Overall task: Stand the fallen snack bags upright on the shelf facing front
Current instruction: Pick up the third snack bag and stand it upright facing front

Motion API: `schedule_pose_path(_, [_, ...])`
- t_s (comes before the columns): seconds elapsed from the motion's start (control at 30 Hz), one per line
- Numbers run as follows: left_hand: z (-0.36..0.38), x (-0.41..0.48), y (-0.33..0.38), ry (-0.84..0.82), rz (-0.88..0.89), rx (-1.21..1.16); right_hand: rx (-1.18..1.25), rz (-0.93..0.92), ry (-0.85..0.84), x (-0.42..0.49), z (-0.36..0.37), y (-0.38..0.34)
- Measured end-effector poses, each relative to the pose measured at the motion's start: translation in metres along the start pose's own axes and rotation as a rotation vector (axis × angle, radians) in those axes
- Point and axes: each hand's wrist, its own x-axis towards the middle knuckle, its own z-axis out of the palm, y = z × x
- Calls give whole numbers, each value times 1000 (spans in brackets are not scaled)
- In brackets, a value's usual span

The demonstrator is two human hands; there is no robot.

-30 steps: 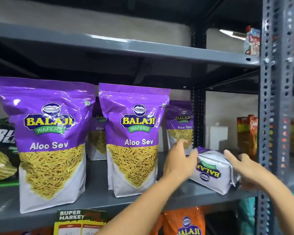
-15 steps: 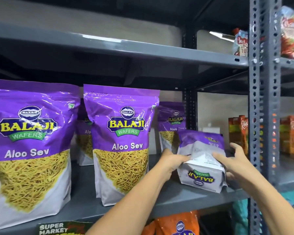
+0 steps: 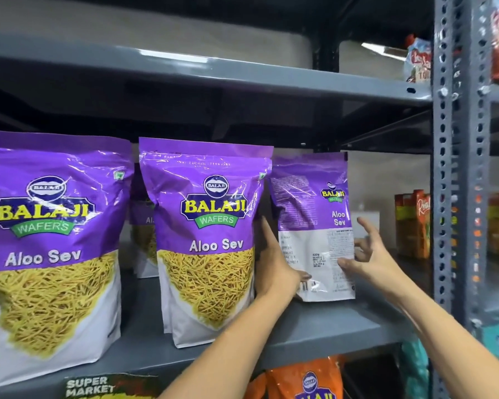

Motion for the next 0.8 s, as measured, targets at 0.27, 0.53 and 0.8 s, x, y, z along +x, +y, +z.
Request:
schedule_pose_path(0.27, [1,-24,14,-58,108,227,-27,-16,-61,-3,-11,10])
schedule_pose_path(0.53, [20,-58,29,162,365,232,453,287,67,23,-8,-10])
schedule_pose_path(0.8, [42,-53,29,-83,-18,-238,474,275,34,30,-5,3])
